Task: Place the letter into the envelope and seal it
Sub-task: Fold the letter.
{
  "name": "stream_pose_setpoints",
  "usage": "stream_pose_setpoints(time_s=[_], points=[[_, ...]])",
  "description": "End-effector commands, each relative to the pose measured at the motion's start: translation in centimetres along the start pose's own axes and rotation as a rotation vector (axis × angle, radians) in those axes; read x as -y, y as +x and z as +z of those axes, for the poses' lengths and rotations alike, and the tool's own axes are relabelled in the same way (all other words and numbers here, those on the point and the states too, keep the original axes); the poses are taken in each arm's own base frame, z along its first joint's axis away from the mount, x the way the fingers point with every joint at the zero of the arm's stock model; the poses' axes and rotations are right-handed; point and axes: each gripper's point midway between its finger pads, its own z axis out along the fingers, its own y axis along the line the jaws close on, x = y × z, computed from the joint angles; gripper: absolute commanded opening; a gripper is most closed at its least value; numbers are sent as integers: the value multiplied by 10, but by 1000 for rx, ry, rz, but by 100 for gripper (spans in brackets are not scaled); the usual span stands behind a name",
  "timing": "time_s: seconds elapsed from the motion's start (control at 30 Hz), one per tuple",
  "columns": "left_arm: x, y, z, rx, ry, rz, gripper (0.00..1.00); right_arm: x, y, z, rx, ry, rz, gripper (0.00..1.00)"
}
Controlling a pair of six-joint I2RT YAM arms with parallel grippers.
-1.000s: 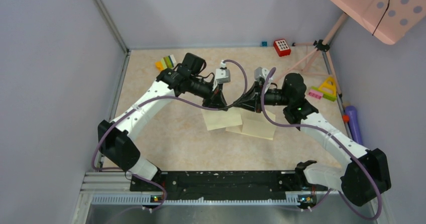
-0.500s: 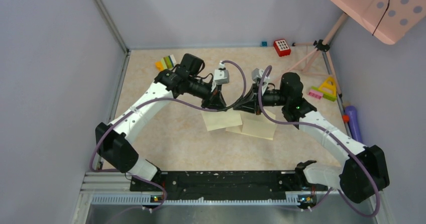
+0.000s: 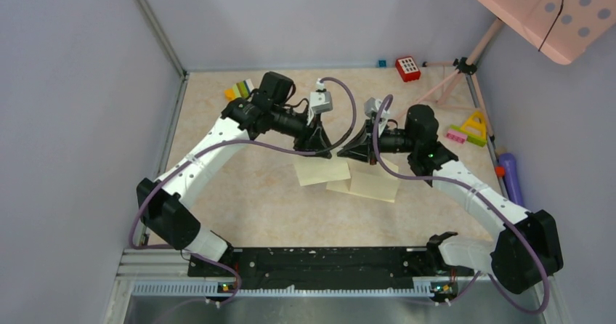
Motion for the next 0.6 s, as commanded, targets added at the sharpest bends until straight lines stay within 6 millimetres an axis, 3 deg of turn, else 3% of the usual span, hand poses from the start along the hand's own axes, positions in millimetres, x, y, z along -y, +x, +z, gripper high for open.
stream_pose_setpoints(time_s=[0.0, 0.33, 0.53, 0.57], points=[[0, -28, 0, 57, 6, 21, 40, 5, -23, -2, 34, 26, -90, 0], [-1, -25, 10, 34, 2, 23, 26, 8, -22, -1, 29, 34, -86, 0], [-3, -27, 12, 31, -2, 18, 8, 8, -21, -1, 27, 34, -89, 0], [-4, -27, 12, 31, -2, 17, 1, 8, -21, -1, 26, 32, -88, 0]])
